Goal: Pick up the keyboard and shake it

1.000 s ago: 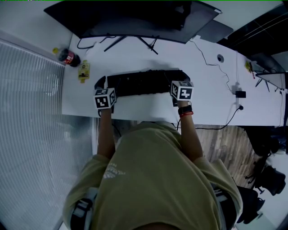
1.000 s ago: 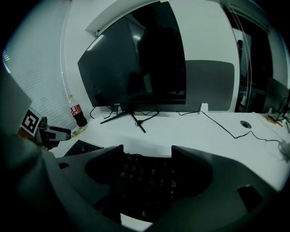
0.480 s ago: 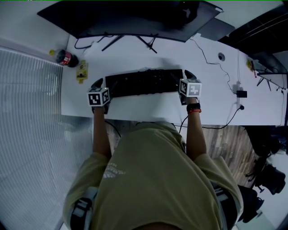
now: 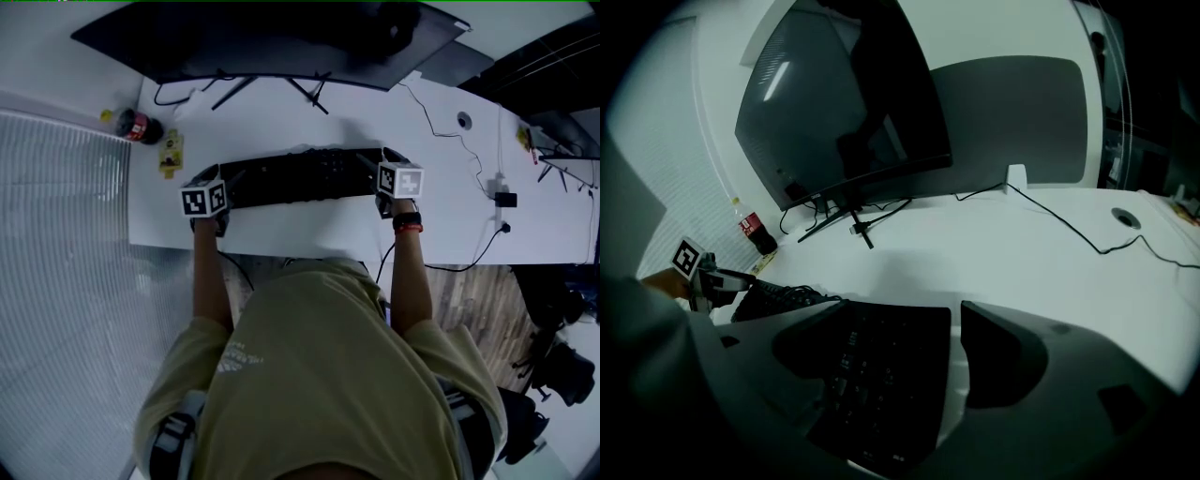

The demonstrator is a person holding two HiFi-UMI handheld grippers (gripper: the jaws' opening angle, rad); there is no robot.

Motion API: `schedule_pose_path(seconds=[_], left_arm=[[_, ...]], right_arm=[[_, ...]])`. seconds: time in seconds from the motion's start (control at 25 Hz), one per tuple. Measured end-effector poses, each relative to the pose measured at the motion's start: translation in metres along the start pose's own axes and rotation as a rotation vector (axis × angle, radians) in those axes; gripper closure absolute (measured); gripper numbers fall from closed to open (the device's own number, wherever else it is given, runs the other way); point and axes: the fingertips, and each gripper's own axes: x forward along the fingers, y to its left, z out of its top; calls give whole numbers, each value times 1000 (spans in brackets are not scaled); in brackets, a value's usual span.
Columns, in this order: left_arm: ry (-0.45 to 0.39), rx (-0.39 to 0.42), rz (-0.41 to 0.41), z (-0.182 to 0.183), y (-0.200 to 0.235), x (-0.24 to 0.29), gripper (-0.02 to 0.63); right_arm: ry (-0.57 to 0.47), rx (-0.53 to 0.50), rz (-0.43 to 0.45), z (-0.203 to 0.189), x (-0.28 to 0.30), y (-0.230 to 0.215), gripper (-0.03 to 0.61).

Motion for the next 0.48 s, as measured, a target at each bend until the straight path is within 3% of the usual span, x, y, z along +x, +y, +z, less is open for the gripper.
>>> schedule_pose_path(seconds=[0.48], left_arm=[[89, -34, 24, -5, 15, 17, 245]], right_arm=[[57, 57, 5, -10, 19, -9, 212]])
